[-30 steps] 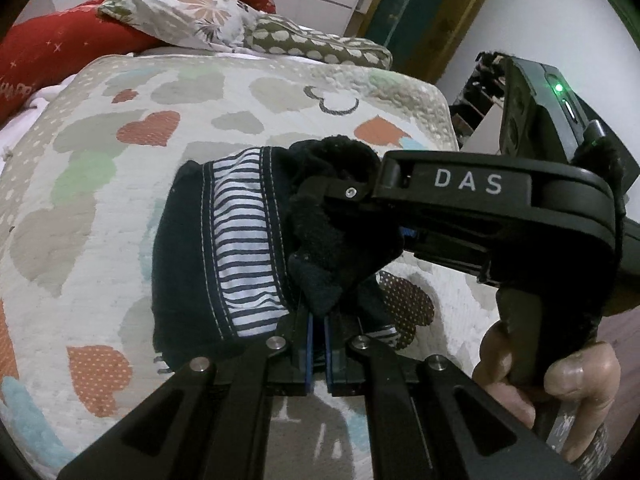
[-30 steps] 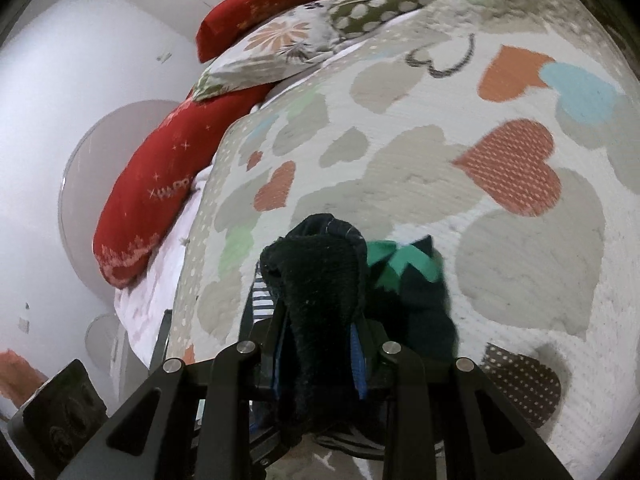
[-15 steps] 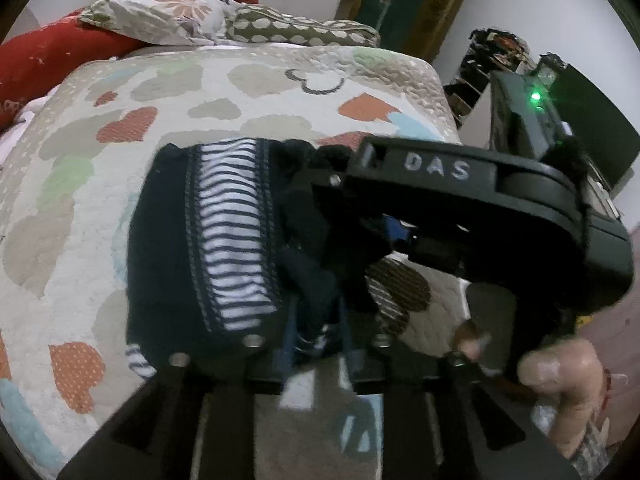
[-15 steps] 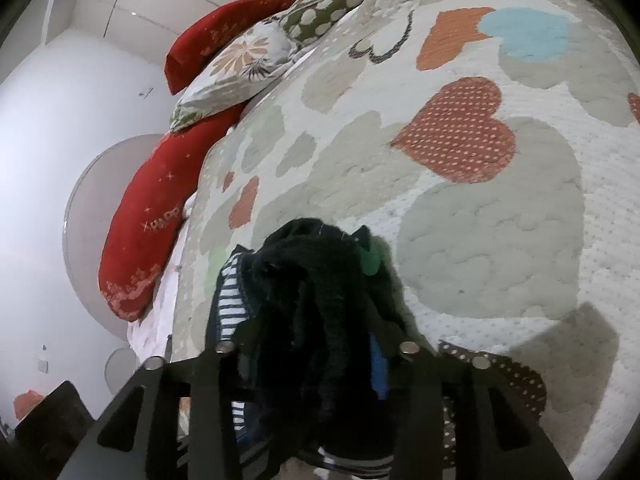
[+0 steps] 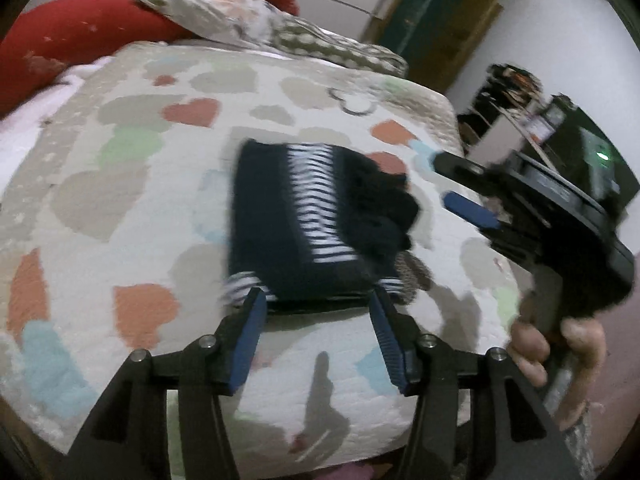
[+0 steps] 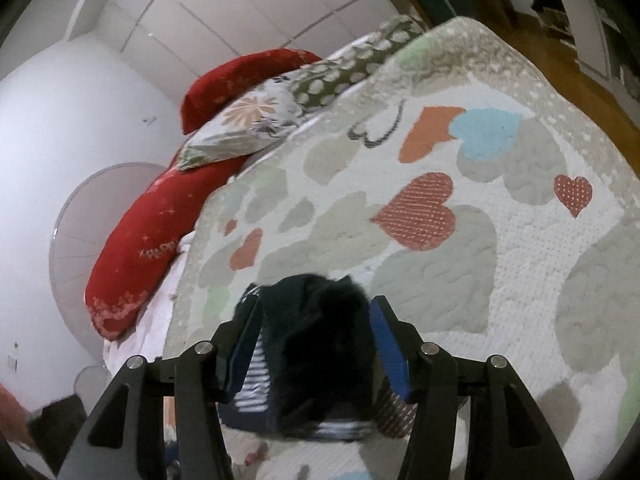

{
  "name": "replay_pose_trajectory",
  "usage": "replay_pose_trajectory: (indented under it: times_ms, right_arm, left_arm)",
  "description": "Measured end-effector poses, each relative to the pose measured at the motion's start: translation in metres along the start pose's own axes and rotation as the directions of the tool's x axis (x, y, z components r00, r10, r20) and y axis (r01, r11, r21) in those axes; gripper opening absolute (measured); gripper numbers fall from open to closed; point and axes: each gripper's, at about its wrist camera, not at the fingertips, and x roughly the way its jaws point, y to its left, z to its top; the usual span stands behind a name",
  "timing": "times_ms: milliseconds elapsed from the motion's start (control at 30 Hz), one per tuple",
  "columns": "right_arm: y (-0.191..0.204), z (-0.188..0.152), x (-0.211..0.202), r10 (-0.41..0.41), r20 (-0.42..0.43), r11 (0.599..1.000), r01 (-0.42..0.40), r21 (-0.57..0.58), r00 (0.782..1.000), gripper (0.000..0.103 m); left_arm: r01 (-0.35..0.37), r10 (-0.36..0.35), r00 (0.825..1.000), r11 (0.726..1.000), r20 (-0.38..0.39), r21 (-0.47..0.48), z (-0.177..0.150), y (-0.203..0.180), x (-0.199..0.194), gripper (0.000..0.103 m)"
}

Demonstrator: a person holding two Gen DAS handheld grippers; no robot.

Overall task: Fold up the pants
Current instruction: 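Withdraw the right gripper from the folded navy pants bundle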

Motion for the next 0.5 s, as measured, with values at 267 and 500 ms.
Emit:
replay_pose_trajectory:
  times_ms: [267, 500]
  right_arm:
    - [0.020, -0.045, -0.006, -0.001, -0.008, 0.999, 0.001, -0.043, 1.000, 0.060]
    - [0.000, -0.080, 0.000, -0.109, -0.039, 0.994, 0.109, -0.002, 0.993, 0.060]
  left_arm:
    - [-0.110, 0.107, 0.991, 0.993, 0.079, 0.038, -0.007, 0.009, -0.017, 0.063]
    - [-0.163, 0.153, 0.983, 0.982, 0.097, 0.098, -0.020, 0.005, -0.008, 0.068]
